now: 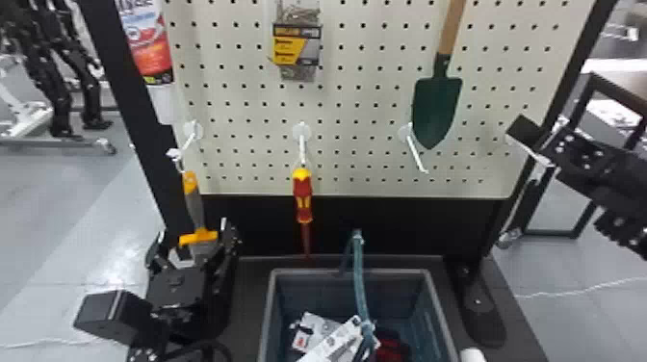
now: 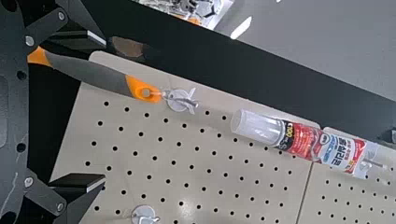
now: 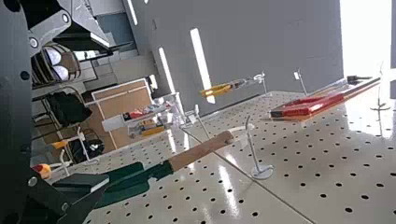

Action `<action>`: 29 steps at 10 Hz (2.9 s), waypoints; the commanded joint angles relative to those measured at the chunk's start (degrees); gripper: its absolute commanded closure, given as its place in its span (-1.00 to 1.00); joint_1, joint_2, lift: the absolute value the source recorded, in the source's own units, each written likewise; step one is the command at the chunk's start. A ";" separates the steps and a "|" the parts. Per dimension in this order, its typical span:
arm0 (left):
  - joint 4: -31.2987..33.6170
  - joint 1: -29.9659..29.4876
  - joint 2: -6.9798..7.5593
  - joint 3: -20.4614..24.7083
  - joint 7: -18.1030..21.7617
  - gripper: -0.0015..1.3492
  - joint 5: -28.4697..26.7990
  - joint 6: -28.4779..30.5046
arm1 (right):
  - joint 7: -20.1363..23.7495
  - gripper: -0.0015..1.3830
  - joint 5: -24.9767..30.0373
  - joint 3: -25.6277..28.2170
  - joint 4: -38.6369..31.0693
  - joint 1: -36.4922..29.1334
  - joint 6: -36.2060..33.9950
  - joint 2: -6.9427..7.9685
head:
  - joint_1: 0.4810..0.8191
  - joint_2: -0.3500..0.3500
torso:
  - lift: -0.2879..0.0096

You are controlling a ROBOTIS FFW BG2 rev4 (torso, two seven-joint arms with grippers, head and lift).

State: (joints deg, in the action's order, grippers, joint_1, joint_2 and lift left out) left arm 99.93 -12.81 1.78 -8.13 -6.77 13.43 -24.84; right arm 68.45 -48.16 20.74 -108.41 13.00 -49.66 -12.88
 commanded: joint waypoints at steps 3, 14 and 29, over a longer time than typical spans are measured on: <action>0.09 -0.02 0.06 0.04 0.00 -0.60 0.02 0.05 | 0.01 -0.60 0.00 0.00 0.31 0.01 -0.09 0.14 | -0.60 0.00 | 0.26; 0.09 -0.37 -0.64 -0.13 0.00 -0.60 0.20 0.31 | -0.25 -0.60 -0.88 0.09 0.31 -0.61 -0.09 0.05 | -0.60 0.00 | 0.26; 0.09 -0.63 -1.08 -0.13 0.00 -0.60 0.20 0.58 | -0.87 -0.60 -2.55 0.09 0.31 -1.22 -0.09 -0.13 | -0.60 0.00 | 0.26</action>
State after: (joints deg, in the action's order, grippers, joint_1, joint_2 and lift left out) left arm 100.02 -13.44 0.70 -8.26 -6.76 13.64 -24.18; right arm 67.56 -50.71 20.83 -108.10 11.78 -49.75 -12.93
